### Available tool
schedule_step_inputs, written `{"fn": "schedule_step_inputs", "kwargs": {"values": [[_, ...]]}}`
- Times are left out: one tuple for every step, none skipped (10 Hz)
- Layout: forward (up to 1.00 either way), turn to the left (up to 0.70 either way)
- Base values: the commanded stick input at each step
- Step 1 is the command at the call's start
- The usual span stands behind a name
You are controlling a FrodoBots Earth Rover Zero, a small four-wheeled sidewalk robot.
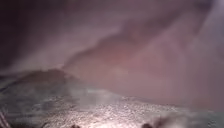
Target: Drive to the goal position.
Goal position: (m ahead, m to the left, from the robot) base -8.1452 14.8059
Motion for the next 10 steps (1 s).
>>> {"fn": "schedule_step_inputs", "kwargs": {"values": [[0.0,0.0],[0.0,0.0],[0.0,0.0],[0.0,0.0],[0.0,0.0],[0.0,0.0],[0.0,0.0],[0.0,0.0],[0.0,0.0],[0.15,0.0]]}}
